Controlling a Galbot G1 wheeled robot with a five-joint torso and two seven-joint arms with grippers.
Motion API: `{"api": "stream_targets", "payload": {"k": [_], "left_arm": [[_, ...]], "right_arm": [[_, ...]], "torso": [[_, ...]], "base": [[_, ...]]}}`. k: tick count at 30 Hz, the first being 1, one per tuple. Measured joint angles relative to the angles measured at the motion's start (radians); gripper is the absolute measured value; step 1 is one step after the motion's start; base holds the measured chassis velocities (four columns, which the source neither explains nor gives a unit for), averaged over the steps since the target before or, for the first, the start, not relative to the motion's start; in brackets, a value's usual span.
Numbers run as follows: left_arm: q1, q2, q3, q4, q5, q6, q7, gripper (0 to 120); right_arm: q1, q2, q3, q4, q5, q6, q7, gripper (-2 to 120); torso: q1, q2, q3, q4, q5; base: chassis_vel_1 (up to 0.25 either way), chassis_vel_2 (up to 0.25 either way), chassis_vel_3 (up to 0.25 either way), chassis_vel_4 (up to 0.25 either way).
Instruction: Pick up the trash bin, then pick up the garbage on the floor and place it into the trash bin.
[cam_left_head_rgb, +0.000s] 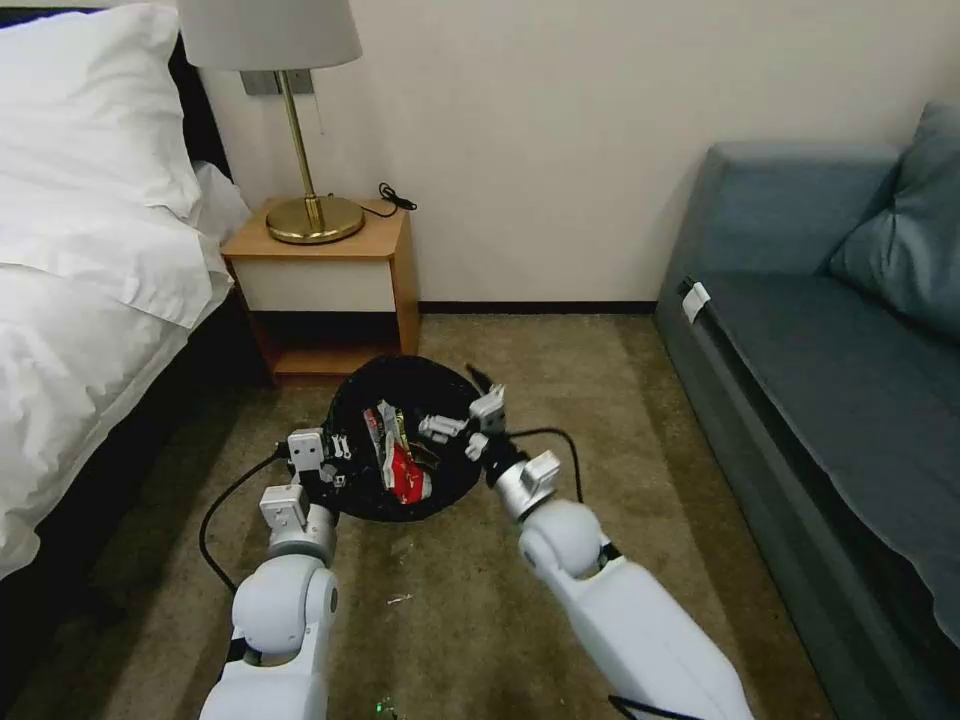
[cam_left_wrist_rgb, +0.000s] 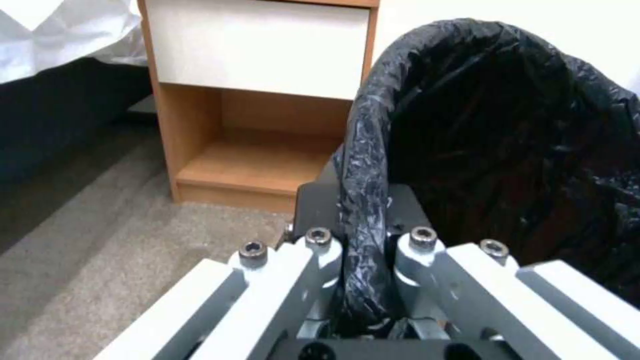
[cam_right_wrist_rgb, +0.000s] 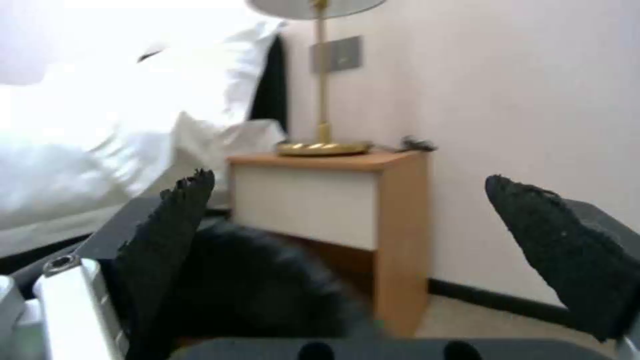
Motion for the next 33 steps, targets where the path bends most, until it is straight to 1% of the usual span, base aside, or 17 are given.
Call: {"api": "stream_targets", "payload": {"k": [4, 6, 7, 11, 12, 14, 15, 16, 18, 19, 20, 23, 25, 26, 27, 30, 33], "left_arm": [[-0.002, 0.001, -0.009, 0.007, -0.009, -0.001, -0.003, 4], [-0.009, 0.003, -0.023, 0.022, -0.032, -0.001, -0.013, 4], [-0.009, 0.003, -0.023, 0.022, -0.032, -0.001, -0.013, 4], [-0.036, 0.005, -0.056, 0.060, -0.072, -0.002, -0.023, 4], [-0.036, 0.005, -0.056, 0.060, -0.072, -0.002, -0.023, 4], [-0.065, 0.008, -0.079, 0.113, -0.114, -0.006, -0.035, 4], [-0.078, 0.008, -0.085, 0.140, -0.137, -0.010, -0.036, 4], [-0.078, 0.008, -0.085, 0.140, -0.137, -0.010, -0.036, 4], [-0.104, 0.010, -0.093, 0.202, -0.177, -0.023, -0.036, 4], [-0.104, 0.010, -0.093, 0.202, -0.177, -0.023, -0.036, 4], [-0.123, 0.011, -0.099, 0.244, -0.202, -0.037, -0.036, 4], [-0.131, 0.012, -0.103, 0.261, -0.218, -0.041, -0.036, 4], [-0.152, 0.012, -0.113, 0.302, -0.257, -0.044, -0.040, 4], [-0.152, 0.012, -0.113, 0.302, -0.257, -0.044, -0.040, 4], [-0.162, 0.011, -0.126, 0.328, -0.267, -0.050, -0.044, 4], [-0.168, 0.011, -0.139, 0.348, -0.278, -0.055, -0.047, 4], [-0.179, 0.016, -0.161, 0.387, -0.313, -0.069, -0.051, 4]], "right_arm": [[-0.015, -0.006, 0.063, 0.003, 0.003, 0.000, -0.001, 100], [-0.050, -0.026, 0.139, 0.015, 0.008, 0.002, -0.010, 100], [-0.050, -0.026, 0.139, 0.015, 0.008, 0.002, -0.010, 100], [-0.107, -0.056, 0.232, 0.032, 0.015, 0.015, -0.025, 100], [-0.107, -0.056, 0.232, 0.032, 0.015, 0.015, -0.025, 100], [-0.157, -0.064, 0.291, 0.045, 0.015, 0.032, -0.037, 100], [-0.173, -0.064, 0.309, 0.049, 0.014, 0.038, -0.042, 100], [-0.173, -0.064, 0.309, 0.049, 0.014, 0.038, -0.042, 100], [-0.211, -0.054, 0.349, 0.061, 0.009, 0.055, -0.052, 100], [-0.211, -0.054, 0.349, 0.061, 0.009, 0.055, -0.052, 100], [-0.236, -0.049, 0.366, 0.073, 0.009, 0.058, -0.056, 99], [-0.250, -0.047, 0.374, 0.080, 0.010, 0.059, -0.058, 99], [-0.275, -0.043, 0.386, 0.090, 0.007, 0.066, -0.070, 99], [-0.275, -0.043, 0.386, 0.090, 0.007, 0.066, -0.070, 99], [-0.281, -0.043, 0.389, 0.092, 0.005, 0.069, -0.073, 99], [-0.286, -0.041, 0.389, 0.093, 0.004, 0.071, -0.076, 99], [-0.289, -0.036, 0.387, 0.088, -0.001, 0.076, -0.087, 99]], "torso": [[0.000, 0.000, 0.000, 0.0000, 0.0001], [0.000, 0.000, 0.000, -0.0001, 0.0001], [0.000, 0.000, 0.000, -0.0001, 0.0001], [0.000, 0.000, 0.000, -0.0002, 0.0001], [0.000, 0.000, 0.000, -0.0002, 0.0001], [0.000, 0.000, 0.000, -0.0002, 0.0002], [0.000, 0.000, 0.000, -0.0002, 0.0003], [0.000, 0.000, 0.000, -0.0002, 0.0003], [0.000, 0.000, 0.000, -0.0003, -0.0001], [0.000, 0.000, 0.000, -0.0003, -0.0001], [0.000, 0.000, 0.000, -0.0003, -0.0001], [0.000, 0.000, 0.000, -0.0003, -0.0002], [0.000, 0.000, 0.000, -0.0002, -0.0001], [0.000, 0.000, 0.000, -0.0002, -0.0001], [0.000, 0.000, 0.000, -0.0003, -0.0001], [0.000, 0.000, 0.000, 0.0000, -0.0001], [0.000, 0.000, 0.000, 0.0000, -0.0001]], "base": [[0.000, 0.000, 0.000, 0.000], [0.000, 0.000, 0.000, 0.000], [0.000, 0.000, 0.000, 0.000], [0.000, 0.000, 0.000, 0.000], [0.000, 0.000, 0.000, 0.000], [0.000, 0.000, 0.000, 0.000], [0.000, 0.000, 0.000, 0.000], [0.000, 0.000, 0.000, 0.000], [0.000, 0.000, 0.000, 0.000], [0.000, 0.000, 0.000, 0.000], [0.000, 0.000, 0.000, 0.000], [0.000, 0.000, 0.000, 0.000], [0.000, 0.000, 0.000, 0.000], [0.000, 0.000, 0.000, 0.000], [0.000, 0.000, 0.000, 0.000], [0.000, 0.000, 0.000, 0.000], [0.000, 0.000, 0.000, 0.000]]}}
